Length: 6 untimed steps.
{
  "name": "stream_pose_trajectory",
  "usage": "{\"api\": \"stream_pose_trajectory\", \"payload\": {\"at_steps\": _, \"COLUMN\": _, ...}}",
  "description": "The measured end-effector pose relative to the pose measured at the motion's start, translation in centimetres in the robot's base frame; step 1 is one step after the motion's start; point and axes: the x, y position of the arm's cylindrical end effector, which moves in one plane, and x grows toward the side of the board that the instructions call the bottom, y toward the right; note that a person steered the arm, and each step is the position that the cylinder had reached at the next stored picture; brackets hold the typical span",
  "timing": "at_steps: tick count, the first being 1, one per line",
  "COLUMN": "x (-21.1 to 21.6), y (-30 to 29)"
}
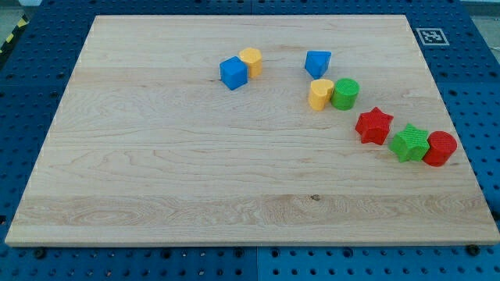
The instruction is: Nudge the red circle and green star little bit
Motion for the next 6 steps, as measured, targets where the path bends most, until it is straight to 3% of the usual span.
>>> {"api": "stream_pose_trajectory", "payload": {"at_steps": 1, "x": -8.9, "y": -0.6}}
{"api": "stream_pose_trajectory", "payload": {"at_steps": 2, "x": -11.2, "y": -1.1}}
{"api": "stream_pose_trajectory", "payload": {"at_steps": 3, "x": -8.4, "y": -4.7}}
{"api": "stream_pose_trajectory", "payload": {"at_steps": 5, "x": -6.7, "y": -6.8}}
{"api": "stream_pose_trajectory", "payload": {"at_steps": 6, "x": -7.4, "y": -4.7}}
